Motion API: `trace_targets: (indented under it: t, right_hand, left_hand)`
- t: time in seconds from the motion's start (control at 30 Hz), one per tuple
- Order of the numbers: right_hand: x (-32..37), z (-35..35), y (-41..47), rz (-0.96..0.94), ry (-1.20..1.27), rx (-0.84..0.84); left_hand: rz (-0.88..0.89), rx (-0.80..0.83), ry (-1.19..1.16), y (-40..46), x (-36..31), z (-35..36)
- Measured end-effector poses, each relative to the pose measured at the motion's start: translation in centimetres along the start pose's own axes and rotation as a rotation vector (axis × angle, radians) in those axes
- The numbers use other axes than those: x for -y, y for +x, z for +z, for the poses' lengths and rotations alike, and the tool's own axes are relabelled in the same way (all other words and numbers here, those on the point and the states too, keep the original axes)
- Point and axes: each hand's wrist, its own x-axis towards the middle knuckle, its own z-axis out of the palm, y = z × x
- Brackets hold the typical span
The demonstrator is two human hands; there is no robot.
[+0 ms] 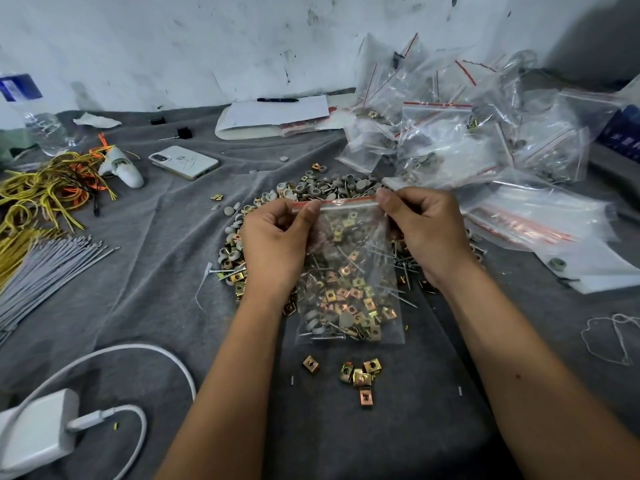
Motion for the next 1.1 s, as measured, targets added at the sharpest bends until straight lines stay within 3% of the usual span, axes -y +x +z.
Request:
trace_targets:
  t: [0.1, 0.23, 0.33, 0.4, 0.5, 0.57, 0.7, 0.97, 1.1]
  right_hand:
    - [-0.2, 0.3, 0.0, 0.066, -0.009, 0.122]
    - [-0.2, 0.5, 0.0, -0.012, 0.032, 0.074]
    - [0.2, 0.4, 0.0, 0.006, 0.144, 0.045]
    - [0.2, 0.2, 0.0, 0.012, 0.111, 0.022]
    - [0.3, 0.4, -0.2, -0.001, 0.005, 0.066]
    - [0.5, 0.6, -0.3, -0.037, -0.007, 0.150]
    - [0.9, 0.8, -0.6, -0.118, -0.080, 0.288]
    - [1.1, 0.6, -0.7, -0.085, -0.045, 0.373]
    - [0.8, 0.4, -0.5, -0.089, -0.094, 0.314]
  left_hand:
    - [0.042, -0.087, -0.009, -0.2, -0.1, 0.1]
    - [0.033, -0.133, -0.181, -0.2, -0.3, 0.3]
    - [-0.027, -0.106, -0.174, -0.2, -0.4, 0.2]
    - [0.008, -0.123, 0.022, -0.3, -0.2, 0.1]
    - [0.313, -0.181, 0.570, -0.6, -0.6, -0.1]
    - [0.496, -0.073, 0.659, -0.5, -0.8, 0.2]
    - [0.537, 0.135, 0.544, -0.8, -0.6, 0.6]
    - [0.231, 0.146, 0.241, -0.5, -1.2, 0.0]
    - [0.240, 0.123, 0.184, -0.4, -1.3, -0.2]
